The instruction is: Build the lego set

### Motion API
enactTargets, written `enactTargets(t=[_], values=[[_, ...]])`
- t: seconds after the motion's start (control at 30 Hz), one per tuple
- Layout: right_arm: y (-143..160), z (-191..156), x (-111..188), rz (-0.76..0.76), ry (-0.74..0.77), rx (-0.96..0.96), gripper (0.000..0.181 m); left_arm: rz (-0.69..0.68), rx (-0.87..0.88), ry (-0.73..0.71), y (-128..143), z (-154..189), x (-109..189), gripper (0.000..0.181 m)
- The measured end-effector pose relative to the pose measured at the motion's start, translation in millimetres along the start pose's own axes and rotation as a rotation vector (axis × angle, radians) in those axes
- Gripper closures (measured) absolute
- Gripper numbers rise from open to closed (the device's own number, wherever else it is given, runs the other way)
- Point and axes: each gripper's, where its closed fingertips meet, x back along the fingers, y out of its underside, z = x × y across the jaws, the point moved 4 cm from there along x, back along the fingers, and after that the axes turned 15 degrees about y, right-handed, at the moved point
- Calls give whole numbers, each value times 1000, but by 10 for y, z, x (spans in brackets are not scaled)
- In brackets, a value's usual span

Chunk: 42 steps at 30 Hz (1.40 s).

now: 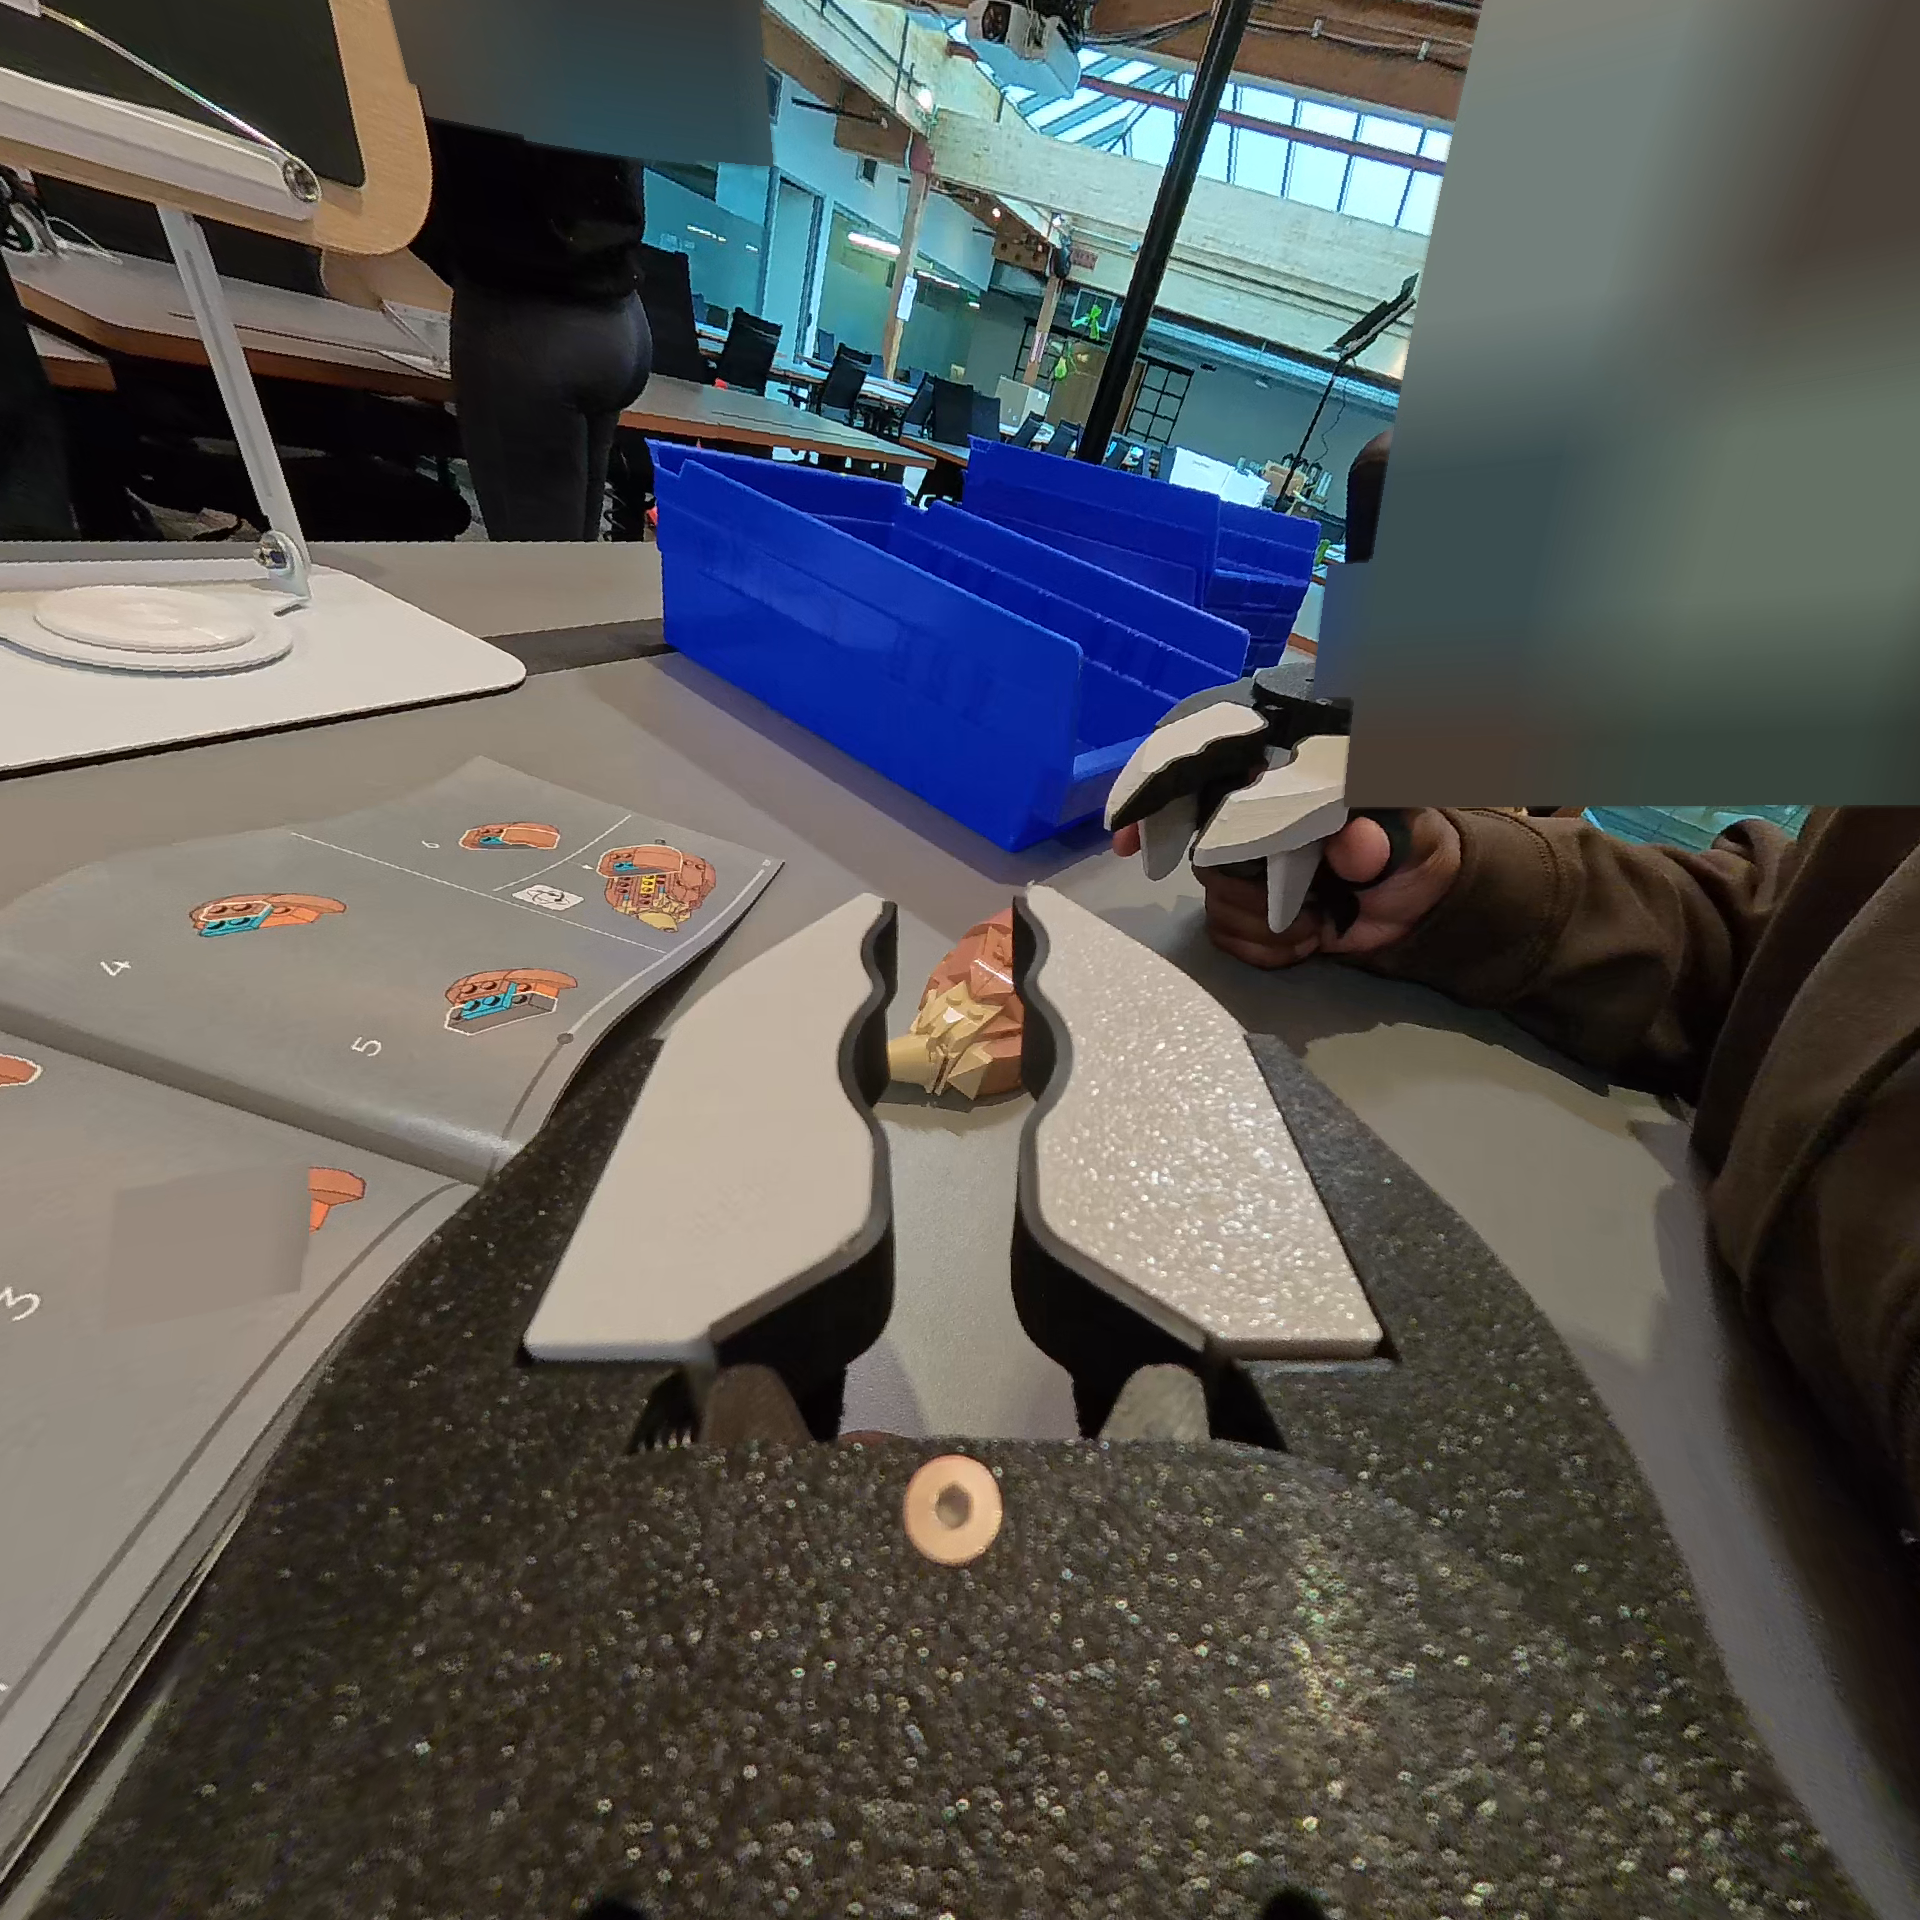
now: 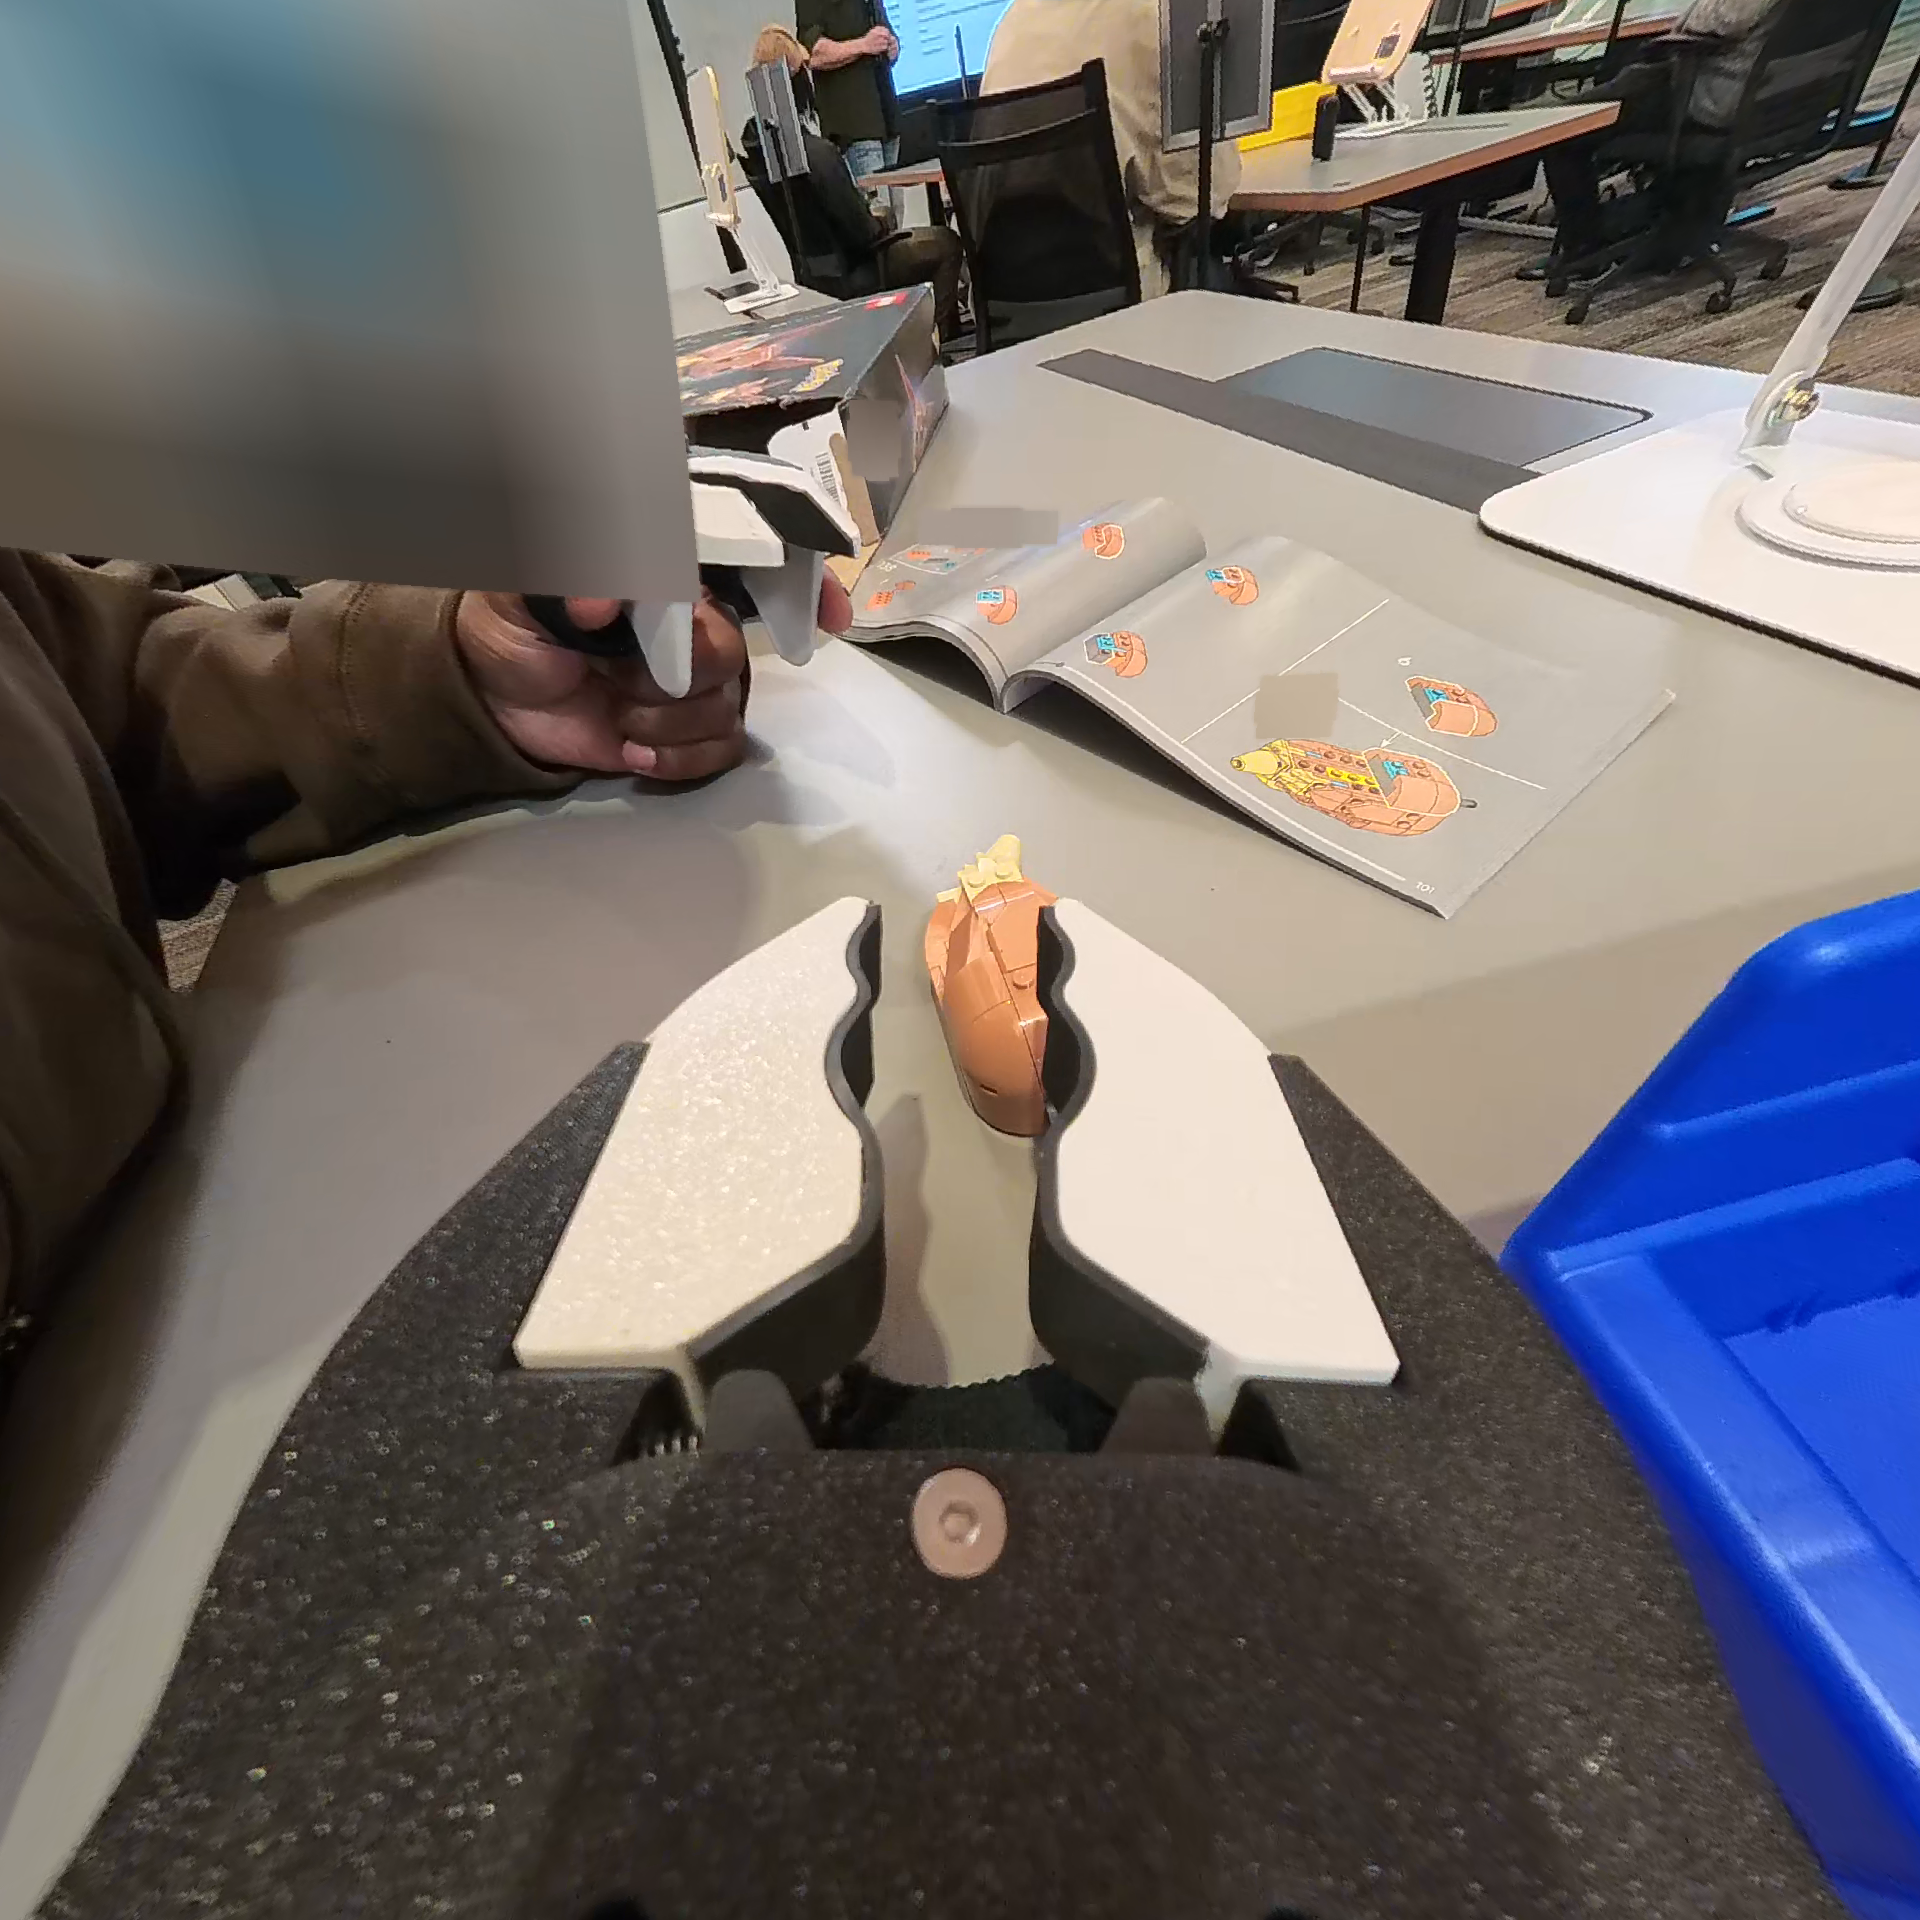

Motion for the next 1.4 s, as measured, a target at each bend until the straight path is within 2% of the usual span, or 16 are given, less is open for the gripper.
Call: enactTargets(t=[0.2, 0.23, 0.27, 0.3, 0.83, 0.9, 1.03, 1.1, 1.17, 1.2, 1.27, 1.37, 1.4], values=[[4, -4, 12, -2, 1, 1, 153, 41, 1, -32, -35, -31, 13, 161], [5, -4, 15, -3, 1, 0, 153, 58, 1, -42, -47, -42, 21, 166], [5, -5, 18, -3, 1, 0, 153, 80, -4, -51, -64, -50, 34, 179], [6, -6, 22, -3, 1, 0, 153, 107, -9, -64, -87, -62, 51, 181], [17, -19, 95, -1, 17, 4, 154, 414, -164, -70, -499, 106, 203, 181], [11, -18, 113, 5, 22, -4, 154, 397, -141, -78, -499, 93, 214, 181], [-104, -39, 210, 40, -11, -85, 153, 254, -101, -151, -348, -40, 187, 181], [-212, 2, 353, 38, 16, -109, 151, 225, -87, -156, -288, -91, 181, 181], [-362, 67, 612, -32, 23, -129, 150, 224, -73, -160, -263, -130, 191, 181], [-457, 132, 772, -82, 43, -116, 151, 224, -62, -160, -253, -148, 194, 181], [-707, 400, 1093, -172, 180, 18, 151, 231, -38, -153, -245, -166, 196, 181], [-1027, 1094, 1371, -382, 402, 415, 152, 235, -12, -121, -234, -152, 163, 181], [-1038, 1354, 1389, -490, 414, 529, 149, 228, -9, -111, -226, -145, 144, 181]])
